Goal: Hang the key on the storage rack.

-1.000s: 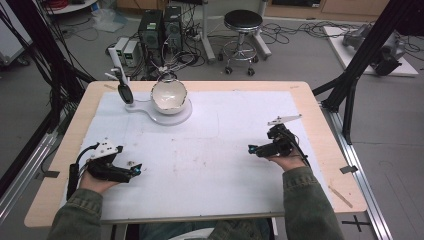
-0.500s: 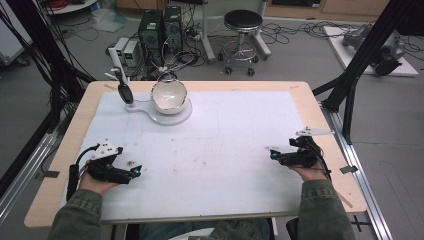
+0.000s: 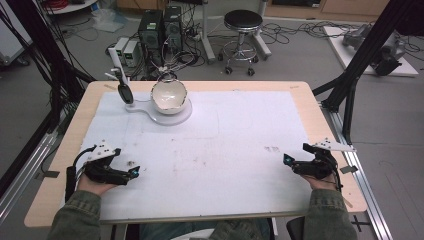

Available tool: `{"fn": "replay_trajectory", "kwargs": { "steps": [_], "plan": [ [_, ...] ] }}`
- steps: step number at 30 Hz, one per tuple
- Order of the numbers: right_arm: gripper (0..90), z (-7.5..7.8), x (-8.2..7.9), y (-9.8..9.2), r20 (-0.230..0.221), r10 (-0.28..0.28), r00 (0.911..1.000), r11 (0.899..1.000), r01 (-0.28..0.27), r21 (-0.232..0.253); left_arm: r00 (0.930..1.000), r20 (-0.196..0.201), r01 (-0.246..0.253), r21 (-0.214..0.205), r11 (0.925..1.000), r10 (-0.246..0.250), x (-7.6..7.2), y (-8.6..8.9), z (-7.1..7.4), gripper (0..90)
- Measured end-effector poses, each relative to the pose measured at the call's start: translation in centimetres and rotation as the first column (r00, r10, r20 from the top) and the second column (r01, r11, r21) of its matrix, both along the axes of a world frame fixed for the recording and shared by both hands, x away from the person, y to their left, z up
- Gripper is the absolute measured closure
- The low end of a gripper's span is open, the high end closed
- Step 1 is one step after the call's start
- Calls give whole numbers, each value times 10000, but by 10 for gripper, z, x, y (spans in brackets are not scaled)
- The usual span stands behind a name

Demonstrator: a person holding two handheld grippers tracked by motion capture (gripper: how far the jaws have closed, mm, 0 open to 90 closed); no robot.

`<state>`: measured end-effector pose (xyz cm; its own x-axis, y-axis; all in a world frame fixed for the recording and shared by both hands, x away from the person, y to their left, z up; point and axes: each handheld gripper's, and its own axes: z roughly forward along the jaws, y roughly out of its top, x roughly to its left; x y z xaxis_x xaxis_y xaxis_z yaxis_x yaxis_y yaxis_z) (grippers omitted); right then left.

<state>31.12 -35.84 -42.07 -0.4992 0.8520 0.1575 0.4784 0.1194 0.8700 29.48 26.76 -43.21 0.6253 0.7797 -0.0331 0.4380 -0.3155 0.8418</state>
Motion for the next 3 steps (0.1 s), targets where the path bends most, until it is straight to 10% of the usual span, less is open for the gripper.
{"fn": "replay_trajectory", "kwargs": {
  "steps": [3],
  "plan": [
    [6, -2, 1, 3, -88, 25, 10000, 9999, -26, -130, 10000, -49, 76, 31, 10000, -76, 1, 0, 0, 18]
  ]
}}
